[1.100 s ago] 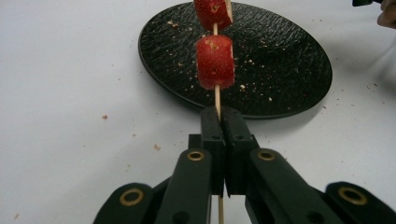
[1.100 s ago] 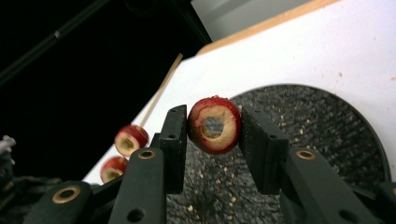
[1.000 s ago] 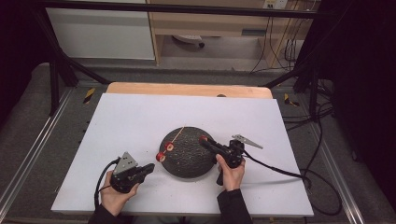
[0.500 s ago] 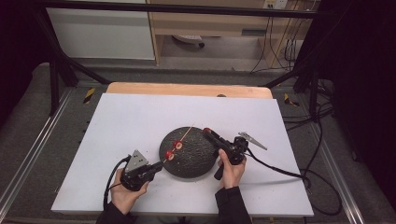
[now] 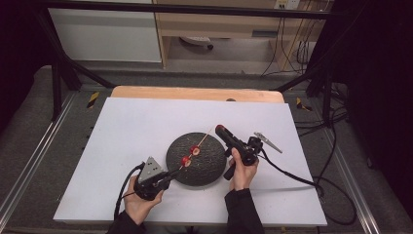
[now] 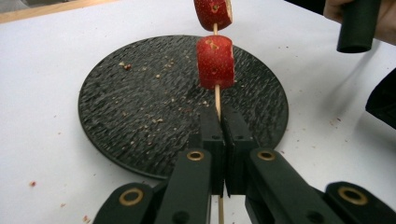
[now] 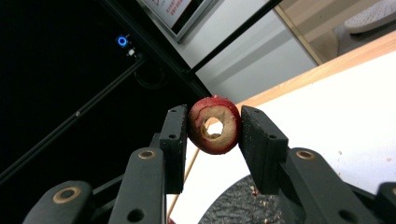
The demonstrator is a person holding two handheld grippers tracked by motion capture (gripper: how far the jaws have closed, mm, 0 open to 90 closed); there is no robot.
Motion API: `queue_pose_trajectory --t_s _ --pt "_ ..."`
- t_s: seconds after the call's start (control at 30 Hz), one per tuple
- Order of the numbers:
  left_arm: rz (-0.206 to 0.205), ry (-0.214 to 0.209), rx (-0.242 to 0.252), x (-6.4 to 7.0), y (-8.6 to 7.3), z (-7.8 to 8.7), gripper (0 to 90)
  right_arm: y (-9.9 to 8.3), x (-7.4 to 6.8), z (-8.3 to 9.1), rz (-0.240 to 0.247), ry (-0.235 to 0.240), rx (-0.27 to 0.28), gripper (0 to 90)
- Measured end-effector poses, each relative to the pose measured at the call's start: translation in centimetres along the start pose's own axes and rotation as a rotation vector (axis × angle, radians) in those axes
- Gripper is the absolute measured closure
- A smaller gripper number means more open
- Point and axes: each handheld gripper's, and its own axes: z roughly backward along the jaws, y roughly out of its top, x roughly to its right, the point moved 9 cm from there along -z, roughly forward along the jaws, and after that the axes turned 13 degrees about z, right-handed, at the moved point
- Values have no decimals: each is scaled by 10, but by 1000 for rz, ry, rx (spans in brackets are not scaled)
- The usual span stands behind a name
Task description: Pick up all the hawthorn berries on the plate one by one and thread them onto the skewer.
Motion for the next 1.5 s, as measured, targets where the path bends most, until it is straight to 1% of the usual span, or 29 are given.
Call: queue_pose_trajectory --t_s 0.03,0.07,0.27,0.33,0.5,0.87,1.17,1.3,1.43,1.5 --pt "0 -2 1 1 0 0 886 2 0 0 5 0 7 630" --pt "1 -3 3 3 0 -1 886 4 0 0 -4 -1 13 630" --pt "0 -12 14 10 0 -1 886 11 2 -1 -9 -6 44 630" --pt "1 -15 19 11 -1 -2 886 13 3 -1 -22 -6 53 630" --pt "6 -17 25 14 -2 -3 886 16 4 -3 -34 -9 67 630" --pt "1 -19 29 18 -4 -4 886 15 5 -4 -48 -14 72 630" --pt "8 -16 38 19 -3 -5 886 12 5 -6 -65 0 70 630" --pt "16 -18 50 20 -1 -7 886 12 4 -6 -81 7 73 630" --pt "12 -11 67 23 1 -9 886 11 3 -7 -102 14 76 630" --pt "21 -9 80 24 3 -11 886 10 2 -7 -112 18 77 630"
